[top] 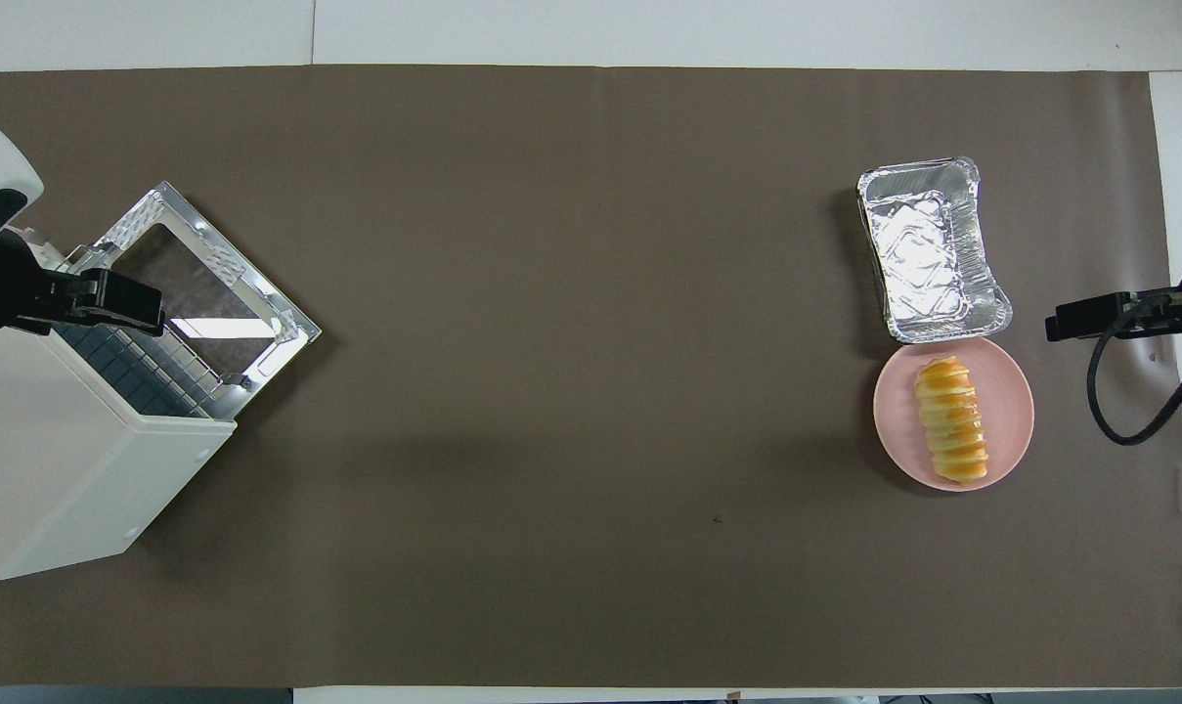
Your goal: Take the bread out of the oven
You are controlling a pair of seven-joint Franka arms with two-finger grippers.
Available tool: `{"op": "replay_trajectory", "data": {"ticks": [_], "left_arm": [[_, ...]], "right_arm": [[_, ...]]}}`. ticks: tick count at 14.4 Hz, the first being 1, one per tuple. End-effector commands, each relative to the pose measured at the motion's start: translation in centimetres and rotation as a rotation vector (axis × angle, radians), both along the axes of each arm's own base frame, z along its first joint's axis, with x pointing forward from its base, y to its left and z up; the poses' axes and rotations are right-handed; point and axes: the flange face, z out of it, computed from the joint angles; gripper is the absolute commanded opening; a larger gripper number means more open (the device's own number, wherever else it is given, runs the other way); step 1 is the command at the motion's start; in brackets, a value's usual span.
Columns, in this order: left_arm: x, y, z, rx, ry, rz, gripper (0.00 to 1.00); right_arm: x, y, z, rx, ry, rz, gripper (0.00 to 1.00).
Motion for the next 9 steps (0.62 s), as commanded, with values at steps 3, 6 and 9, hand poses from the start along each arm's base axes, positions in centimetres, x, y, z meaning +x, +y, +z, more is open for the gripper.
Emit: {"op": "replay_trajectory", "data": {"ticks": [3,6,9], "left_arm": [[-0.2,0.5,0.4,-0.009,-0.005,-0.001,1.00],[-0.2,0.5,0.4,-0.009,-0.007,-0.001,1.00],[-0.2,0.5,0.4,-0.009,-0.007,-0.001,1.00]], "right_arm": [[2.3,-1.0,2.3,-0.010,0.001,-0.038,1.00],[1.8,-1.8,2.6,-0.010,0.036,-0.049,1.00],[2.2,-0.8,2.8,-0.018,0.082,-0.025,1.00]]}}
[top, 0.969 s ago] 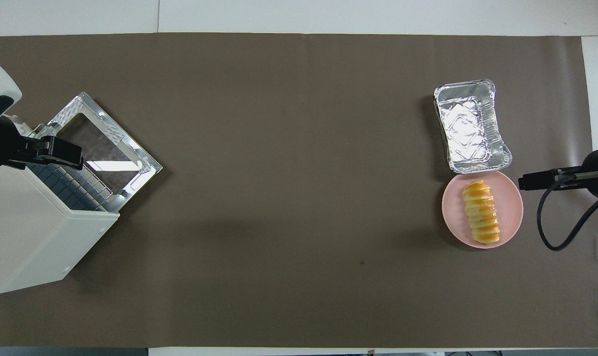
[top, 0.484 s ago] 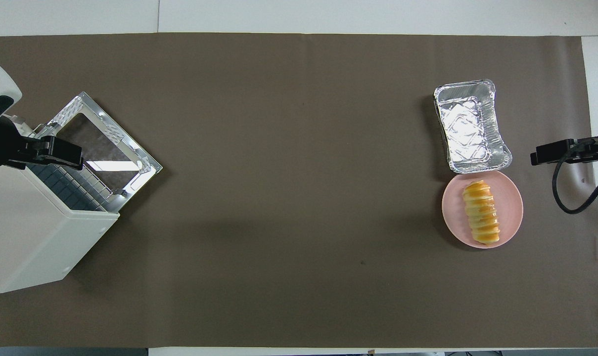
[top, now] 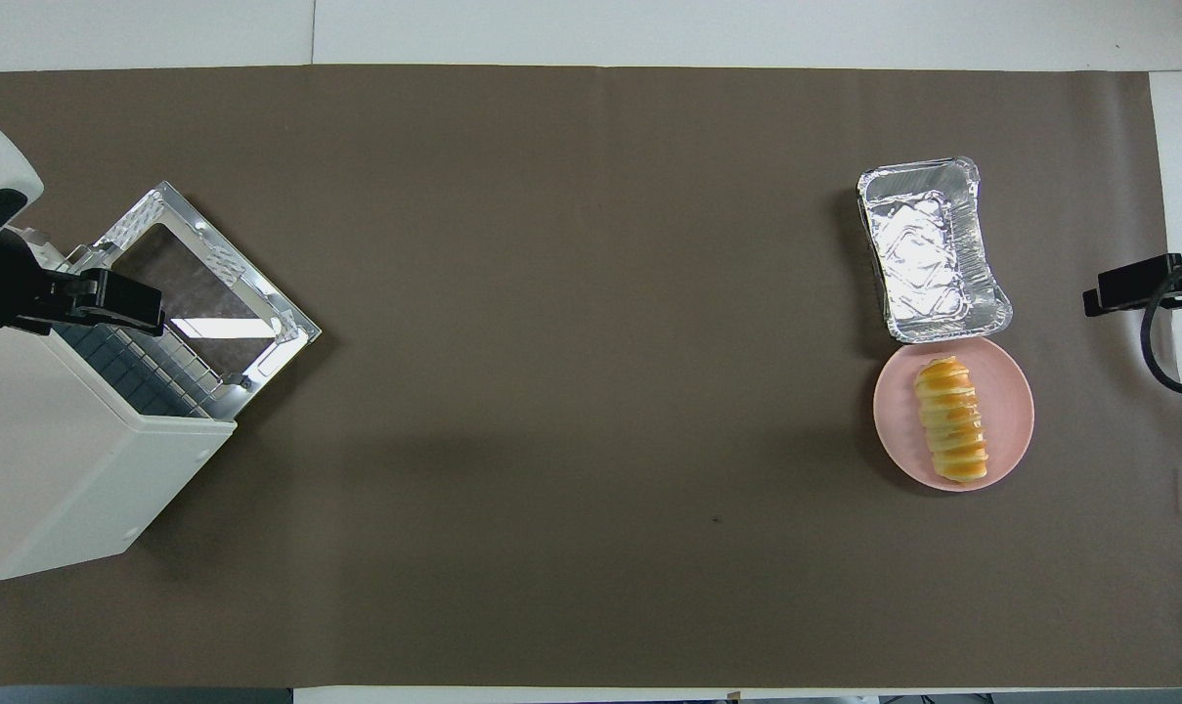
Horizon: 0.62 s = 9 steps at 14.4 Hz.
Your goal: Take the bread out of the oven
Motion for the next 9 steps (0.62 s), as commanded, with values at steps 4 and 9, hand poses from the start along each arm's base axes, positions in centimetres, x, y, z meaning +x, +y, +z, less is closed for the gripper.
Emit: {"op": "replay_trajectory", "data": {"ticks": [4,9], "left_arm": [[-0.2,0.5,0.4,-0.009,-0.007,-0.001,1.00],[-0.2,0.5,0.4,-0.009,-0.007,-0.001,1.00]], "right_arm": [[0.8,-1.0,0.1,-0.025,0.037,-0.027,1.00],[0.3,-3.1,0.2,-0.022,0.042,-0.065,1.00]]}}
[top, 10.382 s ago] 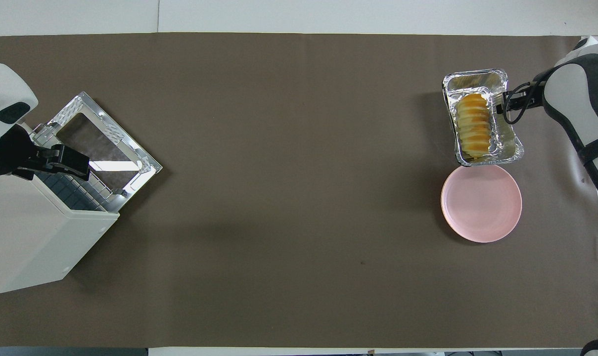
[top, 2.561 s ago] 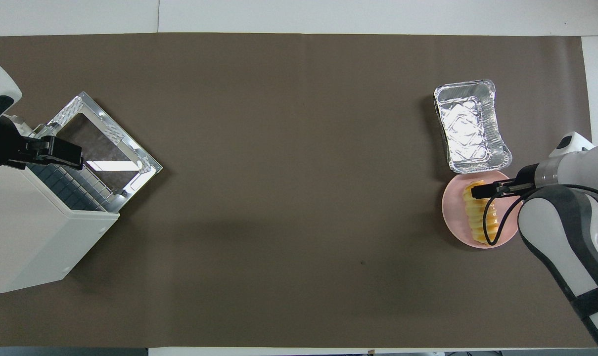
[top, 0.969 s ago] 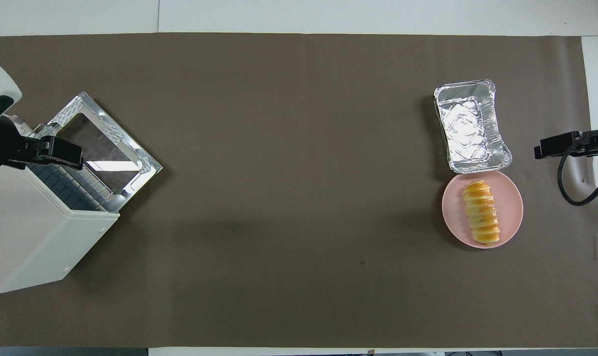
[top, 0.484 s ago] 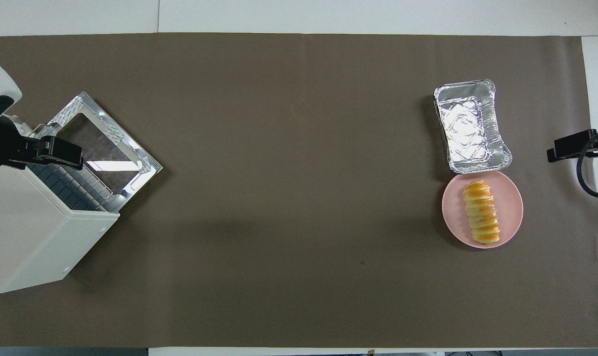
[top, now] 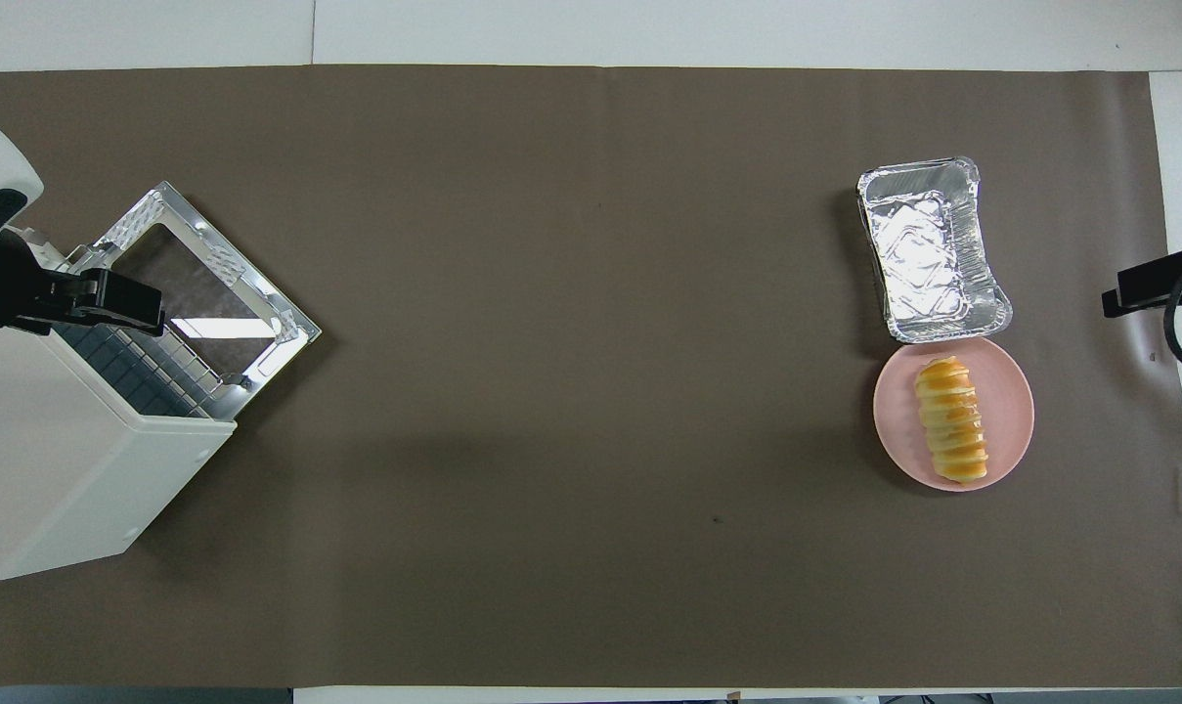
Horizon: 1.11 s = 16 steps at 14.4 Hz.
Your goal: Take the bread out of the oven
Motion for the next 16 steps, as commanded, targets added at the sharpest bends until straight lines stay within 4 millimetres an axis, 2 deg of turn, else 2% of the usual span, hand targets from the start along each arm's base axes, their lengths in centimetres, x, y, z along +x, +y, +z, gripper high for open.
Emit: {"op": "replay_trajectory", "data": {"ticks": [1,6,10,16], "left_arm": [[-0.2,0.5,0.4,-0.009,-0.007,-0.001,1.00],[-0.2,0.5,0.4,-0.009,-0.005,-0.001,1.00],[-0.2,0.5,0.4,-0.009,-0.007,-0.001,1.00],[-0.2,0.5,0.4,-0.009,-0.007,-0.001,1.00]], "right_arm": [[0.0,-0.6,0.4,-0.019,0.015,-0.020,1.00],[0.3,-0.7,0.5,-0.048,0.001,-0.011,1.00],[0.5,0.9,0.5,-0.045,0.002,0.018,1.00],[0.4,1.7,0.6,-0.044,0.010,0.030,1.00]]}}
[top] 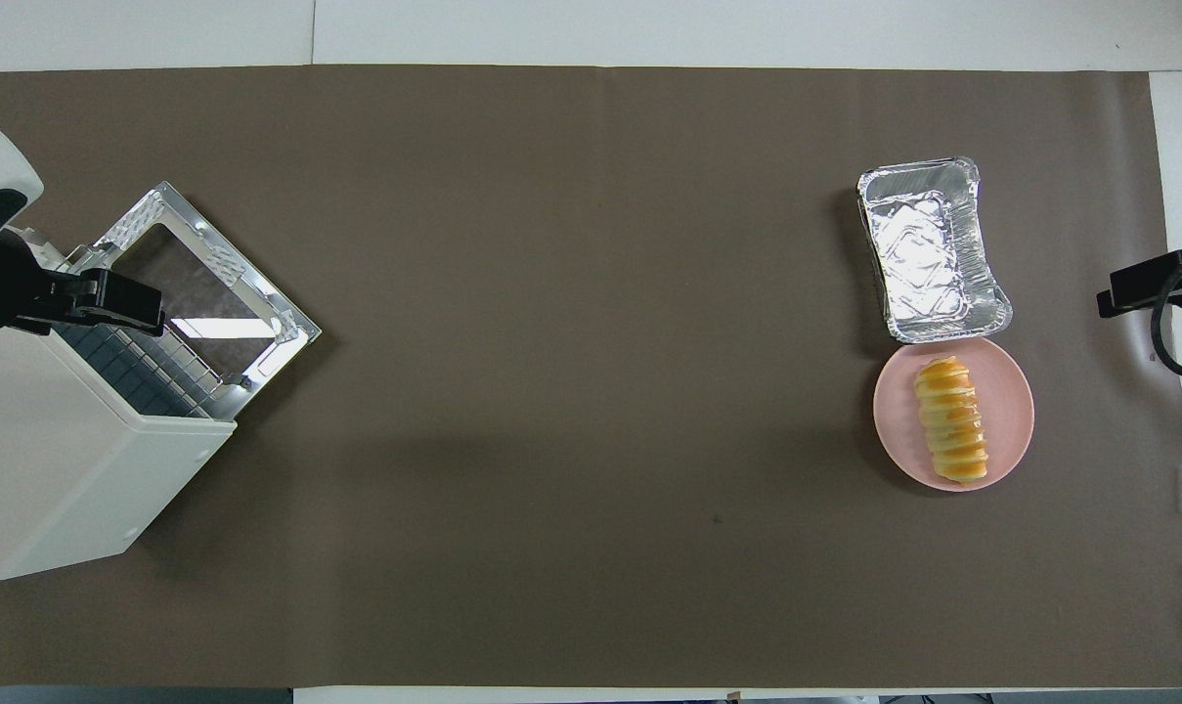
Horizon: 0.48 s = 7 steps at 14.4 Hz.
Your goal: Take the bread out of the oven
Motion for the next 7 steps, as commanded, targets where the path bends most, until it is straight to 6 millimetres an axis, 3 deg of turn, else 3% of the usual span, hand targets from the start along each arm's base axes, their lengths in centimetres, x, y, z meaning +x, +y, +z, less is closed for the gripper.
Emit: {"op": "replay_trajectory", "data": {"ticks": [1,7], "left_arm": [[-0.18,0.46,0.38,-0.009,-0.005,-0.001,1.00],[-0.16,0.46,0.40,-0.009,-0.007,-0.001,1.00]], "right_arm": [[0.14,0.12,0.26,-0.017,0.011,-0.008,1.00],[0.02,0.15,0.20,-0.015,0.014,-0.010,1.00]]}}
